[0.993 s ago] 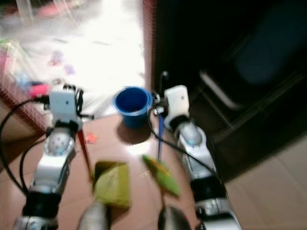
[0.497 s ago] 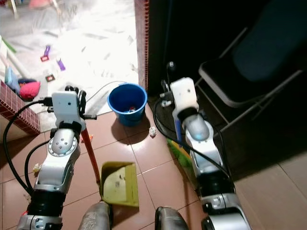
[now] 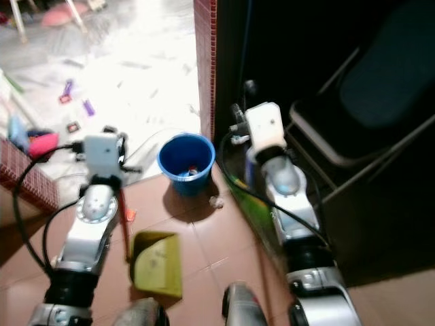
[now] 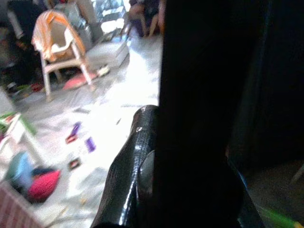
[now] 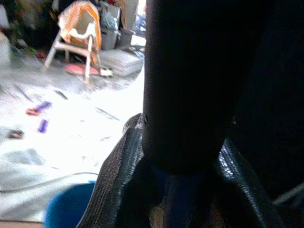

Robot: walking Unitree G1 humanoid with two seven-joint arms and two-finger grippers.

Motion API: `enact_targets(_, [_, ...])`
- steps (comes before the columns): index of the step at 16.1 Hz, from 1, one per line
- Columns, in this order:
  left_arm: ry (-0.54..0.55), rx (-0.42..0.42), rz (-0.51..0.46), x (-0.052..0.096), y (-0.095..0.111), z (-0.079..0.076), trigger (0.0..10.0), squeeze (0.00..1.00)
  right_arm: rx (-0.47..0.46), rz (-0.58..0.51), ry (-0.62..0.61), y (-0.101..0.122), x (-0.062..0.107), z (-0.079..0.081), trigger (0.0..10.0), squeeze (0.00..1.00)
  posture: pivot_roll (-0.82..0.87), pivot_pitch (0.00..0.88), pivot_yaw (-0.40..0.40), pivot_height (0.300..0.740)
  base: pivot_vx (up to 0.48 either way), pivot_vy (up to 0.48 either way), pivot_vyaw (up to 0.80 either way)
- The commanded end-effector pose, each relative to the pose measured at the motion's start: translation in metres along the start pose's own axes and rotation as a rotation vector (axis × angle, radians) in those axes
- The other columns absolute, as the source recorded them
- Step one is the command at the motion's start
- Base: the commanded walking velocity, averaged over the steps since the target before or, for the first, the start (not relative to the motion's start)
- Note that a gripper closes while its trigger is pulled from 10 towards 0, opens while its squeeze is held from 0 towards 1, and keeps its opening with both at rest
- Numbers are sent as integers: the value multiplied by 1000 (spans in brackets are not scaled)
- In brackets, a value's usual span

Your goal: Sweep floor

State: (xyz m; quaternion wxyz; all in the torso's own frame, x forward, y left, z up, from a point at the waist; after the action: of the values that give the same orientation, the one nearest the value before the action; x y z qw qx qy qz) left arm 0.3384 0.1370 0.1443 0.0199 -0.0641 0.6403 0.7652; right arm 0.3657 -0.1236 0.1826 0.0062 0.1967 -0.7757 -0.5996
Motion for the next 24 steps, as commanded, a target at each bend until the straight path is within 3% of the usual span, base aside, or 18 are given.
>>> enact_targets(1, [39, 9, -33, -1, 7, 11, 10000, 0, 30, -98, 15, 24, -8, 6, 10000, 0, -10, 97, -17, 740, 0, 0, 0])
enact_targets(9, [71, -26, -17, -3, 3, 14, 10000, 0, -13, -79, 16, 14, -7, 9, 10000, 0, -4, 82, -15, 740, 0, 0, 0])
enact_targets(12, [96, -4, -6, -2, -1, 17, 10000, 0, -99, -47, 7, 6, -7, 12, 10000, 0, -2, 81, -13, 740, 0, 0, 0])
enact_targets(17, [212, -81, -4, 0, -5, 28, 10000, 0, -314, -3, 52, -5, -3, 23, 10000, 0, -5, 83, -14, 740, 0, 0, 0])
enact_targets(20, [344, -123, 6, 0, -10, 45, 10000, 0, -333, 4, 90, -4, -3, 28, 10000, 0, -9, 81, -14, 740, 0, 0, 0])
enact_targets(22, [366, -129, 5, -1, -10, 48, 10000, 0, -344, 15, 106, -5, -3, 30, 10000, 0, -13, 79, -16, 740, 0, 0, 0])
enact_targets(24, [379, -162, -7, -1, -12, 50, 10000, 0, -413, 26, 178, -3, -3, 39, 10000, 0, -14, 76, -17, 740, 0, 0, 0])
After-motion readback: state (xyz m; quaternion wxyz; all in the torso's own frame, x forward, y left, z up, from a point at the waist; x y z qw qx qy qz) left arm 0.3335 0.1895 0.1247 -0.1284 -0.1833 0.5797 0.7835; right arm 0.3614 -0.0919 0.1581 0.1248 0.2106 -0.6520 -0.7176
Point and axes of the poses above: a point about 5 cm out from each wrist's last joint towards the gripper, its own x axis pointing back from the gripper into the wrist, its own y axis along the axis of the wrist's last joint, z = x × y, the point moved 3 cm from there along -x, pointing out of the wrist towards the gripper, and after that the axes turned 2 degrees about -x, right-handed, at the moved point
